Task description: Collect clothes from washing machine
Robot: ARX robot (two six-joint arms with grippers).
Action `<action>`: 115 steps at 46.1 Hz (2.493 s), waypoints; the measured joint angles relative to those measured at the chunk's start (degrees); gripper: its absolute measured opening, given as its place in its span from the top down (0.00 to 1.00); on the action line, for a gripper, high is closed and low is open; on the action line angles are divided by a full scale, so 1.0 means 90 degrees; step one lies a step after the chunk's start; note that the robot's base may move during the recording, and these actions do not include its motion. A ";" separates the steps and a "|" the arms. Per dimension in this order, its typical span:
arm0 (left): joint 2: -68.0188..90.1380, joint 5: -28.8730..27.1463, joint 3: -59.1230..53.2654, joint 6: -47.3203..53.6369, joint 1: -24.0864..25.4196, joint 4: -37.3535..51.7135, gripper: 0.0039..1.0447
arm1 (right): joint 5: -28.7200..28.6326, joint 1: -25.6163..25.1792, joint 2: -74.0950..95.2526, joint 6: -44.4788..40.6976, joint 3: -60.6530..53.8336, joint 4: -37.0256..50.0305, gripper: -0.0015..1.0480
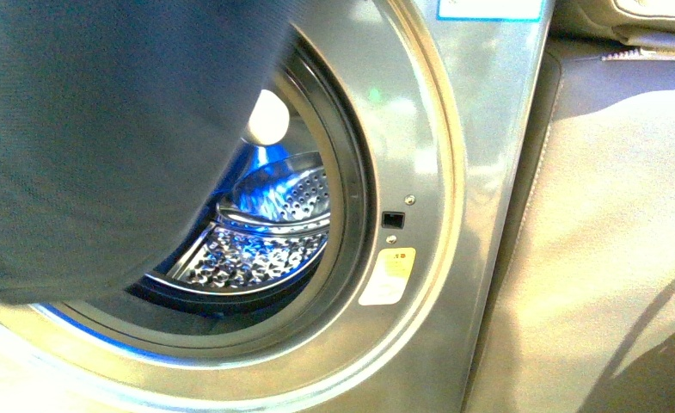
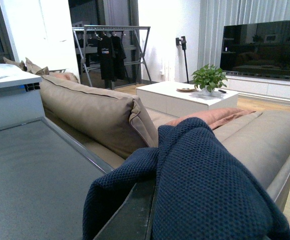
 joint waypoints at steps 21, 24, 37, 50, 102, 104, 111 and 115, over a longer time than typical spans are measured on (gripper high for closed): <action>0.0000 -0.0063 0.0000 0.0002 0.0000 0.0000 0.86 | 0.0347 0.0488 0.0979 -0.0257 0.1095 -0.0233 0.08; 0.0000 -0.0085 0.0000 0.0002 0.0002 0.0000 0.86 | 0.0189 0.0556 0.0986 -0.0321 0.1090 -0.0226 0.08; 0.0000 -0.0085 0.0000 0.0002 0.0005 0.0000 0.86 | -0.0670 0.0675 0.0510 -0.0687 0.0359 0.0034 0.08; 0.0000 -0.0085 0.0000 0.0002 0.0005 0.0000 0.86 | -0.0022 0.0658 0.0500 -0.0656 0.0466 0.0027 0.08; 0.0000 -0.0080 0.0002 0.0002 0.0002 0.0002 0.86 | 0.2659 0.0321 0.0974 -0.1117 0.0869 0.0469 0.73; 0.0000 -0.0080 0.0002 0.0002 0.0002 0.0002 0.86 | 0.2654 0.0240 0.0816 -0.1105 0.0707 0.0522 0.81; 0.0000 -0.0078 0.0002 0.0002 0.0002 0.0002 0.86 | 0.2599 -0.0138 0.0301 -0.1013 0.0342 0.0639 0.93; 0.0000 -0.0078 0.0002 0.0002 0.0002 0.0002 0.86 | 0.2552 -0.0379 0.0100 -0.0957 0.0240 0.0641 0.93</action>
